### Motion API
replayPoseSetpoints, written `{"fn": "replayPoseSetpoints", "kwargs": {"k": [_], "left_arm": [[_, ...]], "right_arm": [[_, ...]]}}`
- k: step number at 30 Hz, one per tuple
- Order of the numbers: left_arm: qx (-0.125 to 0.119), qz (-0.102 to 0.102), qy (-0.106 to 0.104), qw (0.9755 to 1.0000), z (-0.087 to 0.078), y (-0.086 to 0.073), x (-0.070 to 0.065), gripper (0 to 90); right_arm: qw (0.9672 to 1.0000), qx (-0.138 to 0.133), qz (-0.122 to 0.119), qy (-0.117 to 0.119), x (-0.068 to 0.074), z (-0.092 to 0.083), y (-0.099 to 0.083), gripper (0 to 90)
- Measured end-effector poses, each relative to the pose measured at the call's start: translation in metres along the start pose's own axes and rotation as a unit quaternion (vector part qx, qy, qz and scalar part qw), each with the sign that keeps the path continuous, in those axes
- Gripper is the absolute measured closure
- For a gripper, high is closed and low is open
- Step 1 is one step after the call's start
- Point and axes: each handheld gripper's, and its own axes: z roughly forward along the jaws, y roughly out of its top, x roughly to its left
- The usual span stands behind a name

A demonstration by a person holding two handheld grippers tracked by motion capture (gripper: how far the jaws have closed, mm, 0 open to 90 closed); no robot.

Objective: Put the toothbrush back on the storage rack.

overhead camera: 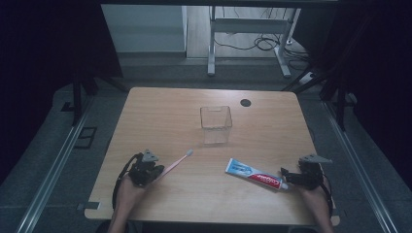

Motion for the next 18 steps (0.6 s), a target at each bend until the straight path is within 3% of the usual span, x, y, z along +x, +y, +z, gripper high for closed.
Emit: {"fn": "replayPoseSetpoints", "kwargs": {"k": [18], "left_arm": [[0.016,0.011,-0.028,0.9994,0.004,0.0,-0.023,89.4]], "right_arm": [[1.0,0.0,0.0,0.001,0.0,0.0,0.0,15.4]]}}
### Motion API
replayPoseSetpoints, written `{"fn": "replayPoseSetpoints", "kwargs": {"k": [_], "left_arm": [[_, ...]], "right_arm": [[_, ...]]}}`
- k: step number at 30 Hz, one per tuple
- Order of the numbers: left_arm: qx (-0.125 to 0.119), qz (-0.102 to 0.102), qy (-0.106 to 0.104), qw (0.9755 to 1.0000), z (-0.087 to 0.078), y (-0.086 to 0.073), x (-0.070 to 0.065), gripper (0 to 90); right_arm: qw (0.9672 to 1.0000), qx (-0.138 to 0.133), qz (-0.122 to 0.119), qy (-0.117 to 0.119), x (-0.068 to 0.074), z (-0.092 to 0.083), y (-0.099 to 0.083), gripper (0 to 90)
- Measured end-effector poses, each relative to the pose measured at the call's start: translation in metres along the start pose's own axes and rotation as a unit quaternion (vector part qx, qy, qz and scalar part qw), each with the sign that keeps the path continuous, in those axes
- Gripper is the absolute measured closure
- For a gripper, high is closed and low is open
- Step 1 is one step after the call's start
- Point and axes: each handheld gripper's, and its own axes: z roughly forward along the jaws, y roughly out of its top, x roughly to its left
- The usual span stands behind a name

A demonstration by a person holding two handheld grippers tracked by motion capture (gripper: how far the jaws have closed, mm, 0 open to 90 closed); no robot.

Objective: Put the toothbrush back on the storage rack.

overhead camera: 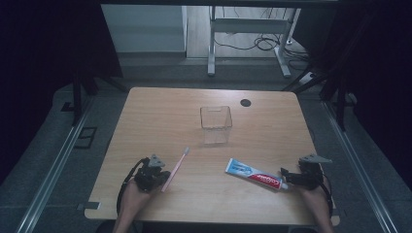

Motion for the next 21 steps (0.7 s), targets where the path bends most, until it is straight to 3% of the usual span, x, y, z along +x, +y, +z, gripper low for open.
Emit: {"fn": "replayPoseSetpoints", "kwargs": {"k": [7,10,13,15,16,21], "left_arm": [[0.002,0.003,-0.006,1.0,0.0023,0.002,-0.0068,89.5],[-0.008,-0.009,-0.002,0.9999,-0.001,0.0023,-0.0032,88.2],[-0.018,-0.028,-0.002,0.9994,-0.0037,0.0028,-0.0003,82.8],[-0.02,-0.029,-0.002,0.9994,-0.0044,0.0033,0.001,80.9],[-0.023,-0.038,0.0,0.999,-0.0052,0.0048,0.0016,74.6],[-0.014,-0.042,-0.001,0.999,-0.0038,0.0102,0.0021,64.8]], "right_arm": [[1.0,0.0,0.0,0.0,0.0001,0.0,0.0001,15.2],[1.0,0.0,0.0,0.0,0.0,0.0,0.0,15.2],[1.0,0.0,0.0,0.0,0.0,0.0,0.0,15.2],[1.0,0.001,0.0,0.0,0.0001,0.0,0.0001,15.2],[1.0,0.0,0.0,0.0,0.0001,0.0,0.0,15.2],[1.0,0.0,-0.001,0.0,0.0001,0.0,0.0,15.2]]}}
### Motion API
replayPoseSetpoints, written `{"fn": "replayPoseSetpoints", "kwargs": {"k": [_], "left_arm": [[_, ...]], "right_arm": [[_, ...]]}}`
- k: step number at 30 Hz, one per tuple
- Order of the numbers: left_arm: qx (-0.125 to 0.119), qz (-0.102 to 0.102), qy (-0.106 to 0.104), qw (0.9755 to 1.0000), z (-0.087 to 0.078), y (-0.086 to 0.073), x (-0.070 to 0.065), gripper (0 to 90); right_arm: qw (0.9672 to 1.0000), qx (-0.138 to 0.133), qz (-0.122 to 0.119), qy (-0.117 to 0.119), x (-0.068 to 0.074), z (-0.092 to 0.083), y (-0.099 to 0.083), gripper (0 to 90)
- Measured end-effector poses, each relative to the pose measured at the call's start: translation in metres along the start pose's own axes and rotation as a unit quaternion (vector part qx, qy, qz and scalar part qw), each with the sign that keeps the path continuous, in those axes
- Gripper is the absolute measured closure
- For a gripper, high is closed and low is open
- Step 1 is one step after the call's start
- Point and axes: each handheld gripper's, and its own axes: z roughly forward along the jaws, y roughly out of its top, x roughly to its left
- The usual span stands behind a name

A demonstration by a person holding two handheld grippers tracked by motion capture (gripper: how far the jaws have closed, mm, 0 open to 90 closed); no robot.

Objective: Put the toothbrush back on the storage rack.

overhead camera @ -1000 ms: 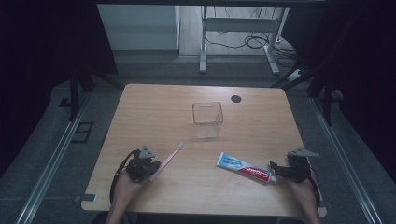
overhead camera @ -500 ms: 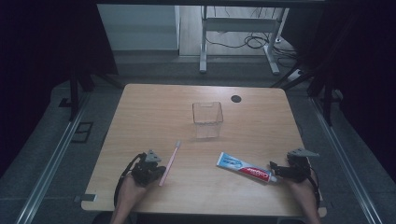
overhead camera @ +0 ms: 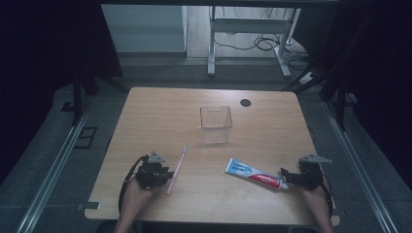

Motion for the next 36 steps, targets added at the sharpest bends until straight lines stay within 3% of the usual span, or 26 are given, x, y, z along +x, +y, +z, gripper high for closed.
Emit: {"fn": "replayPoseSetpoints", "kwargs": {"k": [6,18,28,30,31,33,35,36], "left_arm": [[0.018,-0.013,0.003,0.9997,0.005,0.006,0.001,58.9],[0.081,-0.021,-0.004,0.9965,0.013,0.032,0.003,60.1],[0.138,-0.024,0.005,0.9901,0.025,0.057,-0.001,63.4],[0.153,-0.022,0.01,0.9879,0.028,0.062,-0.003,64.0],[0.17,-0.021,0.016,0.9851,0.031,0.066,-0.004,64.1],[0.176,-0.02,0.017,0.984,0.033,0.068,-0.004,64.8],[0.196,-0.016,0.024,0.9802,0.037,0.073,-0.005,65.2],[0.196,-0.016,0.024,0.9802,0.037,0.073,-0.005,65.6]], "right_arm": [[1.0,0.0,0.0,0.0,0.0,0.0,0.0,15.2],[1.0,0.0,0.0,0.0,0.0,0.0,0.0,15.2],[1.0,0.0,-0.001,0.0,0.0,0.0,0.0,15.0],[1.0,0.0,-0.001,0.001,0.0,0.0,0.0,14.9],[1.0,0.0,-0.001,0.001,0.0,0.0,0.0,14.9],[1.0,0.0,-0.001,0.001,0.0,0.0,0.0,14.8],[1.0,0.0,-0.001,0.001,0.0,0.0,0.0,14.8],[1.0,0.0,-0.001,0.001,0.0,0.0,0.0,14.8]]}}
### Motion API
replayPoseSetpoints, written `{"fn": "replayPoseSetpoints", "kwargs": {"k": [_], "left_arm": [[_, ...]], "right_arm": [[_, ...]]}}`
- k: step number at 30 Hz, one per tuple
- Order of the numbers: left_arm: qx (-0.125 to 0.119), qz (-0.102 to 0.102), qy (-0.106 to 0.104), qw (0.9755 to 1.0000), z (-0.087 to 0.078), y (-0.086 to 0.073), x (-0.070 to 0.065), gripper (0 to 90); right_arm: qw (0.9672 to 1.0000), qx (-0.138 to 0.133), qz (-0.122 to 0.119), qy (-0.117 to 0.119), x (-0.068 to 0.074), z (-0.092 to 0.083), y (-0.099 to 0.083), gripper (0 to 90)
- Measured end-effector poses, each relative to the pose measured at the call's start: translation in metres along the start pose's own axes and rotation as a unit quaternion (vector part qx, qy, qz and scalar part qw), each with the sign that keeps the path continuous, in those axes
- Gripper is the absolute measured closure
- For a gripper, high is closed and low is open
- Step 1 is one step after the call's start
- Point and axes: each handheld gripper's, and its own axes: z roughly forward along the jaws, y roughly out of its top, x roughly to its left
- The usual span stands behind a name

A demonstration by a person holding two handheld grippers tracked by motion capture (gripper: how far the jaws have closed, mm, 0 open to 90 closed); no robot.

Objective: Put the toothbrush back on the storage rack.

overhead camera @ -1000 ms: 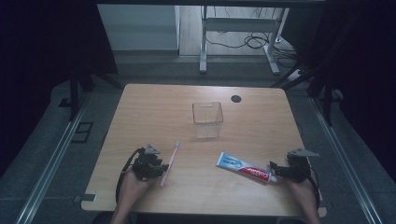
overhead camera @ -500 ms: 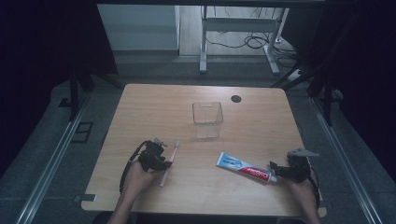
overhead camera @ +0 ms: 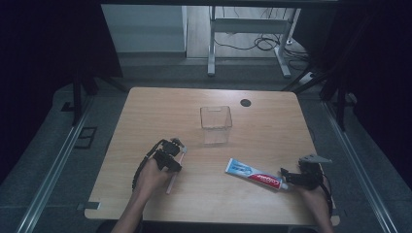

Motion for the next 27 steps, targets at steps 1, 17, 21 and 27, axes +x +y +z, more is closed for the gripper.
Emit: {"fn": "replayPoseSetpoints", "kwargs": {"k": [1,17,21,27], "left_arm": [[0.012,0.001,0.002,0.9999,0.001,0.004,-0.001,65.9],[0.07,-0.011,0.026,0.9972,0.006,0.021,-0.005,74.9],[0.075,-0.008,0.029,0.9967,0.006,0.022,-0.007,78.1],[0.071,-0.003,0.022,0.9972,0.006,0.021,-0.005,79.0]], "right_arm": [[1.0,0.0,0.0,0.0,0.0,0.0,0.0,14.8],[1.0,0.0,-0.001,0.0,0.0,0.0,0.0,14.6],[1.0,0.0,-0.001,0.0,0.0,0.0,0.0,14.6],[1.0,0.0,-0.001,0.0,0.0,0.0,0.0,14.6]]}}
